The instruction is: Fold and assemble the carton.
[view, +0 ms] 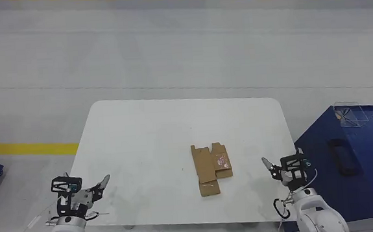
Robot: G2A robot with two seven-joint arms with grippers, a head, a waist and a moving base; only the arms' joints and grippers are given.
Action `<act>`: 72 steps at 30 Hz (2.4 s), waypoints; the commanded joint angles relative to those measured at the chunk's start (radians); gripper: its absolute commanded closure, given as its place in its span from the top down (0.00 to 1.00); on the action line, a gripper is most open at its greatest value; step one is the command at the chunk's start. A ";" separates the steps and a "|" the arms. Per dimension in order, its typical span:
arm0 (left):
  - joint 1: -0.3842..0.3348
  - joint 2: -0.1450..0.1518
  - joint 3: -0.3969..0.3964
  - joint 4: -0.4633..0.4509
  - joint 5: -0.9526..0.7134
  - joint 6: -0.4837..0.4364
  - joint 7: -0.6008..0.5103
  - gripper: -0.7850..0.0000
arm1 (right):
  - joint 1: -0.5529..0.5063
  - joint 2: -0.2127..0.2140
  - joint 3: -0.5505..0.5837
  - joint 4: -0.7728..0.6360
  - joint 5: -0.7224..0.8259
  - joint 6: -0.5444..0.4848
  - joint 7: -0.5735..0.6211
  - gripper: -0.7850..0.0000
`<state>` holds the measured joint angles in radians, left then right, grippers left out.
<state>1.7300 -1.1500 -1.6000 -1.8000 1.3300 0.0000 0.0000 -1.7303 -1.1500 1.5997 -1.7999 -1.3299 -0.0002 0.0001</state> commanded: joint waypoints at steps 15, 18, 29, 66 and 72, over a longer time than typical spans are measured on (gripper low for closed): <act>0.000 0.000 0.000 0.000 0.000 0.000 0.000 1.00 | 0.598 0.009 -0.056 0.637 1.363 -0.405 0.970 1.00; 0.000 0.000 0.000 0.000 0.000 0.000 0.000 1.00 | 0.730 0.001 -0.103 0.846 1.437 -0.379 1.056 1.00; -0.067 -0.006 0.107 -0.006 -0.245 -0.271 -0.140 1.00 | 0.714 0.012 -0.078 0.859 1.504 -0.392 1.149 1.00; -0.778 -0.202 0.701 0.843 -1.671 -0.457 -0.598 1.00 | 0.899 -0.065 -0.405 1.156 1.308 -0.552 0.960 1.00; -0.813 -0.225 0.720 0.943 -1.694 -0.467 -0.583 1.00 | 0.925 -0.087 -0.440 1.222 1.380 -0.578 1.004 1.00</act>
<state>0.9212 -1.3723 -0.8826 -0.8721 -0.3618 -0.4667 -0.5814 -0.8095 -1.2334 1.1636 -0.5891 0.0313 -0.5766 0.9933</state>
